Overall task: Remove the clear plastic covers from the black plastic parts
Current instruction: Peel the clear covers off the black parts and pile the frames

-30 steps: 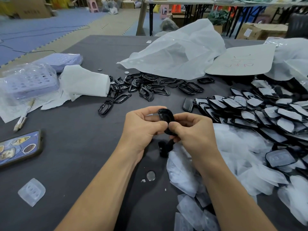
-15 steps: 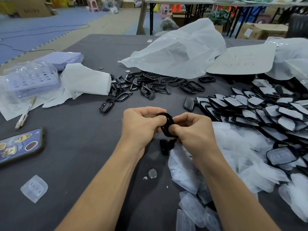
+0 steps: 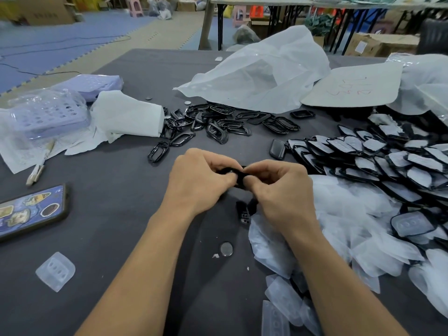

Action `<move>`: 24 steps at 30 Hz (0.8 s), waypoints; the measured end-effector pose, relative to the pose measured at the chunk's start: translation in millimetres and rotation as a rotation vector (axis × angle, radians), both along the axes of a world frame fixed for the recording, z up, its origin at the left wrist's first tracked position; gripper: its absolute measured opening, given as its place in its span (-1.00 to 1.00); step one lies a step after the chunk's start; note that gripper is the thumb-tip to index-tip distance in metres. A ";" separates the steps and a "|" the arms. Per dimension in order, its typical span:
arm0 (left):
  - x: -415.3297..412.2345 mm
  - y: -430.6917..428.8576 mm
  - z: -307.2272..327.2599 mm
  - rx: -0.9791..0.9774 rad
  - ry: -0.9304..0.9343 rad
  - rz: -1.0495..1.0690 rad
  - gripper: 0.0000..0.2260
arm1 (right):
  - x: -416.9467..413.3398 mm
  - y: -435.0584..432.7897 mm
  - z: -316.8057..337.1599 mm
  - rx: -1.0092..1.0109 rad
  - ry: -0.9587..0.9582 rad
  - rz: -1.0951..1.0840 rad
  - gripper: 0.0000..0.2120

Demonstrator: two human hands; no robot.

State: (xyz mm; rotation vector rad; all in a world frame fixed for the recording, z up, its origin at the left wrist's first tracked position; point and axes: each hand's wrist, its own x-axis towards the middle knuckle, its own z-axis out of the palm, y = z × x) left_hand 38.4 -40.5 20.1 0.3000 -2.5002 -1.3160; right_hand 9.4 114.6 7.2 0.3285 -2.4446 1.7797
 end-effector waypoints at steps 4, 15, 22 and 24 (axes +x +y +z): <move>-4.2 -12.5 2.7 0.281 0.102 0.315 -0.76 | -1.2 -2.5 -2.4 0.063 0.053 -0.049 -0.84; -10.0 -14.3 5.8 0.919 0.087 0.275 -0.72 | 3.7 -21.3 -14.8 0.545 0.208 0.180 -0.71; -8.8 -13.2 2.5 0.831 0.108 0.283 -0.71 | 2.8 -14.6 -11.4 0.374 0.035 0.184 -0.81; -9.6 -13.2 0.5 0.833 0.112 0.278 -0.73 | 3.4 -14.4 -9.2 0.352 -0.003 0.176 -0.85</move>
